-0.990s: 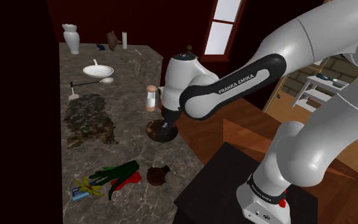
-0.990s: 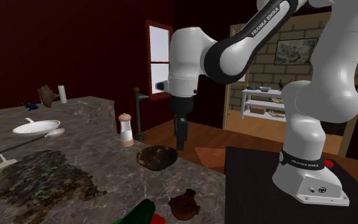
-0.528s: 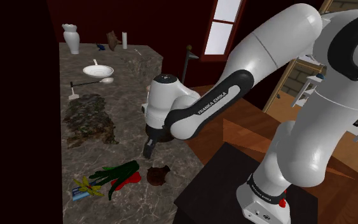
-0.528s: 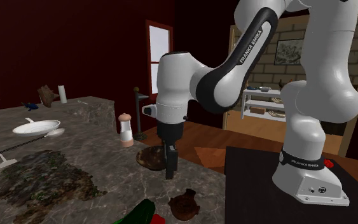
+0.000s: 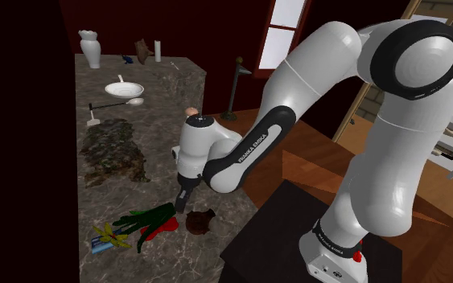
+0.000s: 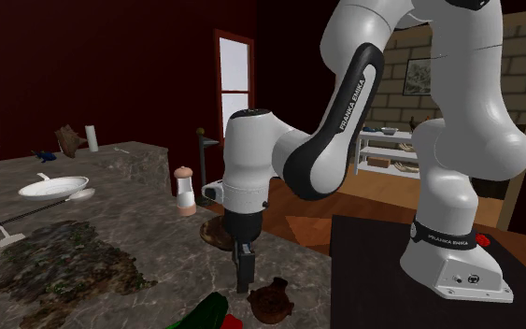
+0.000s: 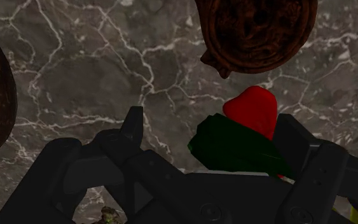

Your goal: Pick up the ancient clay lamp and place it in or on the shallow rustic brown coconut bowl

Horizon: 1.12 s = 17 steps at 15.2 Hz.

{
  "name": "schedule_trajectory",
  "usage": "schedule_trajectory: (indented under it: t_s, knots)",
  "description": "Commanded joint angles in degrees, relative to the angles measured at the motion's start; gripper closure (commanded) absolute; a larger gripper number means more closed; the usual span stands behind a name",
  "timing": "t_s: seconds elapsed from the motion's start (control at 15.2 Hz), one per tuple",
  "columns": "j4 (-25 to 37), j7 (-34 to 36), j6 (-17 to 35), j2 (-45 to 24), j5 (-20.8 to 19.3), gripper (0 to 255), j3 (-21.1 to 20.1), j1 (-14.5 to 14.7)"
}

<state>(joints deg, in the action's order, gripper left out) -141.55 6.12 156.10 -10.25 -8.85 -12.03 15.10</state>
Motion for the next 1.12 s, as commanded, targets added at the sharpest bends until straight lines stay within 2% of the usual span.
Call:
schedule_trajectory:
  t_s: [0.0,0.53,0.59,1.06]
  knots:
    - [0.1,0.7,1.2,-1.3,-0.9,0,0.4,0.2]
    - [0.1,0.7,1.2,-1.3,-0.9,0,0.4,0.2]
    - [0.1,0.7,1.2,-1.3,-0.9,255,0.4,0.2]
    - [0.1,0.7,1.2,-1.3,-0.9,255,0.4,0.2]
